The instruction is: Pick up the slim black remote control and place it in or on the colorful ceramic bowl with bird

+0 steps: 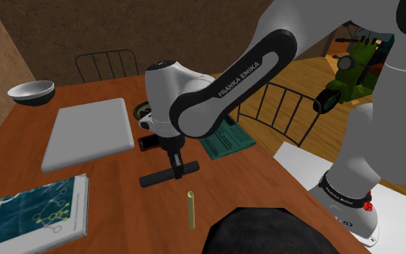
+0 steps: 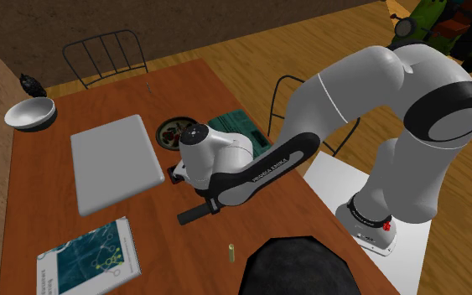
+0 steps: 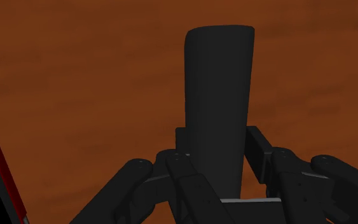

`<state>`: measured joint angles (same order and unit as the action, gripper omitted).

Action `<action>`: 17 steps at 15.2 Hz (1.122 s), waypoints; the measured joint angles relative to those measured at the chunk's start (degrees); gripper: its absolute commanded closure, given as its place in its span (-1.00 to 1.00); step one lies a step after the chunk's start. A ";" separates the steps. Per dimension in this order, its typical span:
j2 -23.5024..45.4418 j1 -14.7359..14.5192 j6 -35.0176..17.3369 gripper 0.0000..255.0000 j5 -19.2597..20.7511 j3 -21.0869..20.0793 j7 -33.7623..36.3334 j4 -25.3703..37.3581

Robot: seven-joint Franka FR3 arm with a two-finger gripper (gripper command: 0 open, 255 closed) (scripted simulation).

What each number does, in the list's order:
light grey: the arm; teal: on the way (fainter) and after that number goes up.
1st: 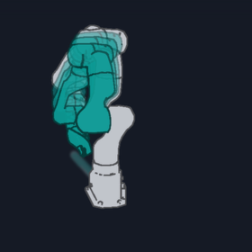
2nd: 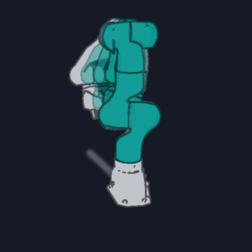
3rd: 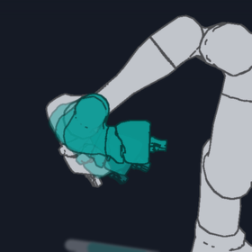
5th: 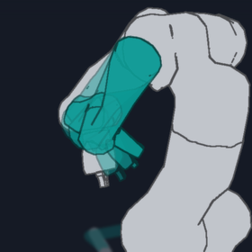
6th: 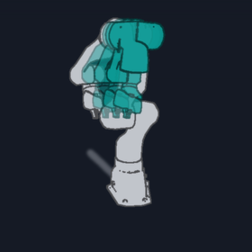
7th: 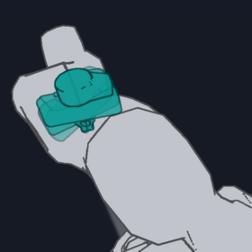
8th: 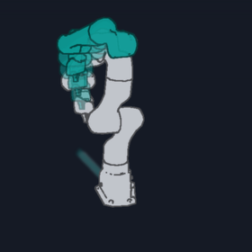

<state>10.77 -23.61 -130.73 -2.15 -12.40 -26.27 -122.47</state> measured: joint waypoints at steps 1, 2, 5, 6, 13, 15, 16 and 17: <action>0.07 0.00 0.05 1.00 0.02 0.00 -0.01 0.05; -0.08 -0.01 0.38 1.00 -0.03 -0.02 -0.02 0.16; -1.23 0.06 2.05 1.00 -0.30 -0.10 -0.12 0.60; -1.76 0.09 2.73 1.00 -0.42 -0.13 -0.17 0.74; -4.48 0.27 8.02 1.00 -0.93 -0.17 -0.34 3.37; -5.17 0.27 9.41 1.00 -1.06 -0.21 -0.29 4.08; -5.81 0.34 10.12 1.00 -1.20 -0.19 -0.43 4.15; -6.06 0.33 10.82 1.00 -1.24 -0.21 -0.37 4.62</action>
<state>4.71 -23.28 -119.91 -3.39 -12.61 -26.64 -117.85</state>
